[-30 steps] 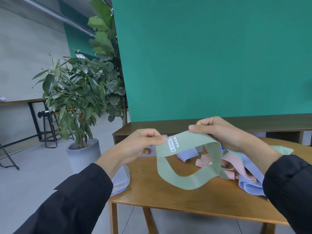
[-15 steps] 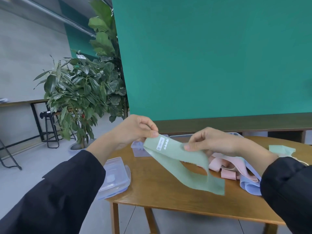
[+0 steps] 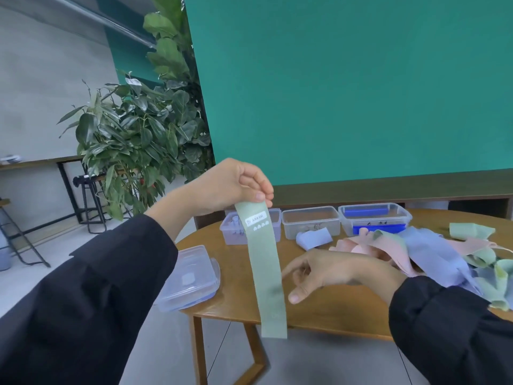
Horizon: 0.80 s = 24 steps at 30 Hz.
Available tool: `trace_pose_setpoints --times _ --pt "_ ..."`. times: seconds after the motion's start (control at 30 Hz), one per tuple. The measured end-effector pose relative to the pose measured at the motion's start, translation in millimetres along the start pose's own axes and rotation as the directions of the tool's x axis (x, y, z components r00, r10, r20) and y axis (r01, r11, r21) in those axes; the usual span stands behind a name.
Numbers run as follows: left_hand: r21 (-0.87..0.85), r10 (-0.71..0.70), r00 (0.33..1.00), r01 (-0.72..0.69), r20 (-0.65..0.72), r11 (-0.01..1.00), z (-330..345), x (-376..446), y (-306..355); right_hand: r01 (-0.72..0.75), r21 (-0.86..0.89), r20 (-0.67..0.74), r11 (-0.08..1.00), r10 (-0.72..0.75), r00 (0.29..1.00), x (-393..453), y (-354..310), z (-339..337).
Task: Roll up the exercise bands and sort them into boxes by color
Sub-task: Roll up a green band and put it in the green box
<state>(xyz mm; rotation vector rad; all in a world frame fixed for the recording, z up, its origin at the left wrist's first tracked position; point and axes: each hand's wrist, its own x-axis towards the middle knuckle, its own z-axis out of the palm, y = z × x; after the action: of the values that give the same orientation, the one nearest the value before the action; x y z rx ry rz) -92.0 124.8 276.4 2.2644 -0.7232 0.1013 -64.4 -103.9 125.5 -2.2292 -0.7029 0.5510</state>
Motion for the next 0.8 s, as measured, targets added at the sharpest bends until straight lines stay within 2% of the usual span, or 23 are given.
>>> trace_pose_setpoints --times 0.13,0.23,0.3,0.37,0.43,0.5,0.57,0.67,0.8 --pt "-0.019 0.033 0.996 -0.035 -0.087 0.999 -6.4 1.8 -6.5 -0.017 -0.017 -0.041 1.0 0.016 0.999 9.5 9.4 16.8" --pt "-0.002 0.042 0.992 -0.043 -0.122 0.999 -11.1 1.5 -12.2 -0.028 0.06 -0.232 0.998 0.041 0.972 23.4 17.9 28.7" --pt "0.001 0.044 0.99 -0.045 -0.137 0.999 -14.4 1.4 -14.8 0.009 0.162 -0.297 0.987 0.04 0.954 35.7 25.3 32.8" --pt "-0.002 0.048 0.985 -0.049 -0.165 0.999 -17.5 1.4 -17.5 0.003 0.185 -0.237 0.983 0.041 0.971 42.1 27.1 33.3" --pt "-0.002 0.054 0.976 -0.056 -0.21 0.998 -20.2 1.8 -20.8 -0.034 0.136 -0.139 0.99 0.053 0.989 42.4 25.4 32.9" --pt "-0.014 0.036 0.96 -0.041 -0.277 0.999 -22.9 2.1 -26.7 -0.047 0.114 -0.115 0.992 0.06 0.992 44.0 29.5 31.2" --pt "-0.011 -0.009 0.937 0.006 -0.35 1.0 -27.1 1.6 -38.3 -0.045 0.176 -0.134 0.983 0.07 0.988 44.1 38.1 25.3" --pt "0.096 -0.094 0.89 0.152 -0.446 0.984 -34.2 -3.9 -72.5 -0.052 0.318 -0.188 0.947 0.117 0.975 37.9 53.6 6.1" --pt "0.048 -0.259 0.846 0.316 -0.466 0.948 -24.8 -20.8 -141.3 0.035 0.524 -0.339 0.851 0.171 0.925 32.1 73.7 -22.4"
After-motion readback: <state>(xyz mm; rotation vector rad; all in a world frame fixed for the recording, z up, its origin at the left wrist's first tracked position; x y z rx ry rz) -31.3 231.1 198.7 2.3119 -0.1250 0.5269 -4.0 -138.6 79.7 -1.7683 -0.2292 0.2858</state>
